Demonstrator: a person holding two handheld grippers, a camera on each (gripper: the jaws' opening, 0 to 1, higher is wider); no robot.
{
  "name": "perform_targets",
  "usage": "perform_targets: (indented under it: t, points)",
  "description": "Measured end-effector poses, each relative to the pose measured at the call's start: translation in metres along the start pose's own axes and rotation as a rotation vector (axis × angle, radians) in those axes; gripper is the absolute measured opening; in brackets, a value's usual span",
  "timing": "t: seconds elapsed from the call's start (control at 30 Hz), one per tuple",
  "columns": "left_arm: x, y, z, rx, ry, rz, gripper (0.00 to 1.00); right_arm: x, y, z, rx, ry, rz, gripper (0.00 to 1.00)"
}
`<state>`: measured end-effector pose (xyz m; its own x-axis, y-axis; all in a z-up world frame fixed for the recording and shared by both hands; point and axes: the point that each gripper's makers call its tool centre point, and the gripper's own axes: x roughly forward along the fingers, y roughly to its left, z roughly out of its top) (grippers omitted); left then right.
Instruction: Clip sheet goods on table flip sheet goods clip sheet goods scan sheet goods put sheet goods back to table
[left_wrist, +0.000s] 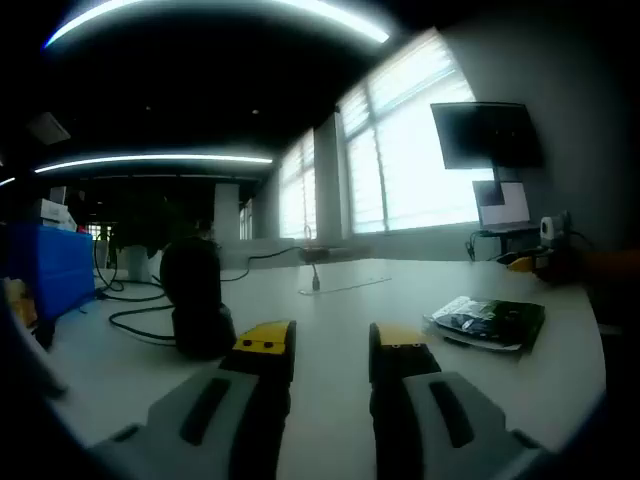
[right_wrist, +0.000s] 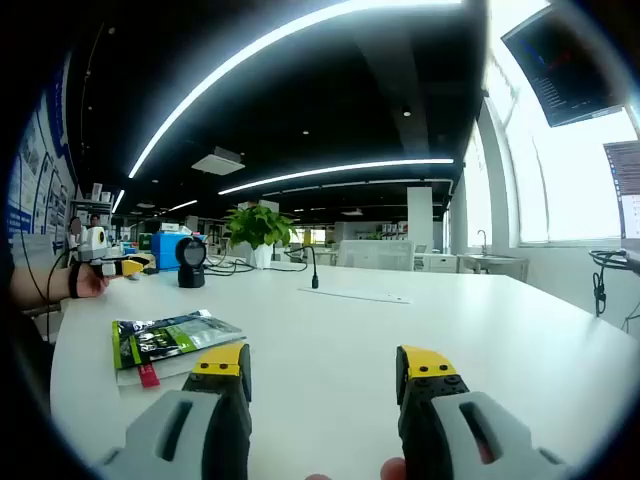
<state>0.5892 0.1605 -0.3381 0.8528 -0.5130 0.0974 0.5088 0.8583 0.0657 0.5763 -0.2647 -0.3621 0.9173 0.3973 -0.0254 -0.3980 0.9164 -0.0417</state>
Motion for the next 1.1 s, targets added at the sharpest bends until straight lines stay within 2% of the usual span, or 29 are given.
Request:
perform_targets:
  t: [0.2, 0.4, 0.53, 0.77, 0.83, 0.97, 1.1]
  points:
    - [0.001, -0.003, 0.001, 0.048, 0.000, -0.001, 0.26, -0.003, -0.001, 0.002, 0.015, -0.009, -0.006, 0.46]
    - [0.002, 0.001, -0.003, 0.028, 0.017, 0.013, 0.27, -0.003, 0.001, 0.002, 0.026, -0.011, 0.000, 0.47]
    - [0.002, 0.000, -0.006, 0.017, 0.028, 0.010, 0.26, -0.003, 0.003, 0.001, 0.026, -0.002, 0.008, 0.40]
    - [0.003, -0.004, -0.009, 0.056, 0.048, 0.009, 0.30, -0.003, 0.004, 0.004, 0.024, -0.021, 0.004, 0.54]
    - [0.003, -0.003, -0.008, 0.060, 0.045, 0.013, 0.30, -0.005, 0.003, 0.005, 0.018, -0.024, -0.003, 0.54]
    - [-0.001, 0.001, 0.004, 0.085, -0.012, 0.030, 0.28, -0.005, 0.005, 0.007, 0.007, -0.037, 0.007, 0.49]
    - [-0.001, 0.005, 0.001, 0.066, -0.003, 0.046, 0.28, -0.004, 0.005, 0.006, 0.009, -0.031, 0.008, 0.50]
